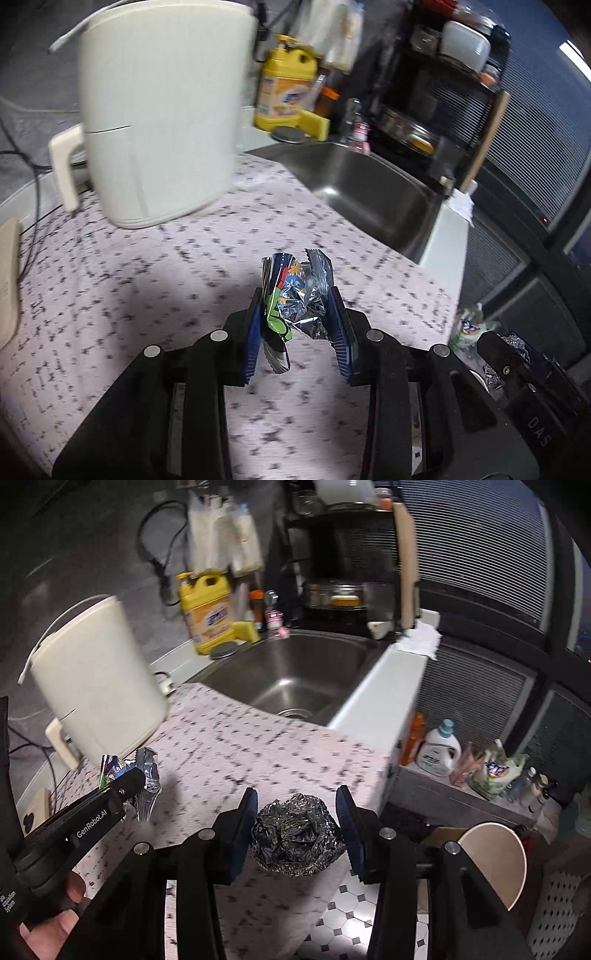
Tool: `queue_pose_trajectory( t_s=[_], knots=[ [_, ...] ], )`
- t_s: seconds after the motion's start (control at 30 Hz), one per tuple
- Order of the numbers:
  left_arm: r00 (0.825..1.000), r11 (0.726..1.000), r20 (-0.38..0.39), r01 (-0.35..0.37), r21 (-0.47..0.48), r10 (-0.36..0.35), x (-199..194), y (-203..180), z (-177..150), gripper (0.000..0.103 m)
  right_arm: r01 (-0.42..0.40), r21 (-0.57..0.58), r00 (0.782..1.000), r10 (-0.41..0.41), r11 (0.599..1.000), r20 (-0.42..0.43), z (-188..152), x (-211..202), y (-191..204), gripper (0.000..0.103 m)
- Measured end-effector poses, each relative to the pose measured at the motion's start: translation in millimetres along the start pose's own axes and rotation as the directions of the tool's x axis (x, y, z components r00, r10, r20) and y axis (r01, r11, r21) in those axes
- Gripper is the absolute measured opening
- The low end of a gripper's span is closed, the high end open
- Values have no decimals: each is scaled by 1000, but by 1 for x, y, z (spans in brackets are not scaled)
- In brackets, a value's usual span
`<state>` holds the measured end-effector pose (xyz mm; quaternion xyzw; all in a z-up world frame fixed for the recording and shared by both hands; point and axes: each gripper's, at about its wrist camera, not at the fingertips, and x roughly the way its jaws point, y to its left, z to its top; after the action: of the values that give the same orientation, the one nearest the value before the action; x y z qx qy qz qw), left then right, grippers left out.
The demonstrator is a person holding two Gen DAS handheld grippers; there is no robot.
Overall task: Collect trash
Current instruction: 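Carry the foil wrapper and foil ball over the trash bin, then open the right tool then the left tool to drop both into the bin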
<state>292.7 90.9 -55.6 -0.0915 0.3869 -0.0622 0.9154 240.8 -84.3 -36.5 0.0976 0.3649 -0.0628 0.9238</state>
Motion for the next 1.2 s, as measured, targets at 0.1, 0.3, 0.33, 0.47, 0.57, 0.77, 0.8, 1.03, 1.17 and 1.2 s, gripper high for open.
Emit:
queue_pose_trajectory(
  t_s=[0.1,0.3,0.33,0.47,0.57,0.77,0.8,1.03,1.17,1.2],
  knots=[
    [999,999,-10,34,37,-34,7,-32,-2,34,29,37,1000,-30,999,8,3,-4,-29,43],
    [995,990,-37,96,106,-93,20,-106,-11,34,94,121,995,-96,988,11,4,-12,-102,43],
    [994,988,-44,107,115,-102,21,-119,-13,34,107,137,994,-109,985,11,3,-14,-116,43],
    [986,971,-81,156,179,-144,30,-172,-26,34,151,208,988,-156,966,4,-3,-21,-165,44],
    [980,959,-108,188,213,-168,38,-203,-37,34,188,259,981,-192,947,-10,-9,-23,-199,44],
    [964,933,-169,246,263,-206,56,-252,-59,34,266,339,963,-266,903,-47,-27,-27,-258,44],
    [961,929,-179,254,269,-211,59,-258,-63,34,276,350,960,-276,895,-53,-30,-27,-267,44],
    [938,897,-245,315,310,-245,77,-299,-83,34,330,415,942,-320,848,-96,-48,-26,-313,56],
    [921,877,-284,354,326,-266,84,-318,-94,34,350,438,935,-337,828,-111,-60,-31,-326,62],
    [916,871,-297,364,328,-271,87,-323,-98,34,357,444,932,-341,822,-119,-63,-32,-331,62]
  ],
)
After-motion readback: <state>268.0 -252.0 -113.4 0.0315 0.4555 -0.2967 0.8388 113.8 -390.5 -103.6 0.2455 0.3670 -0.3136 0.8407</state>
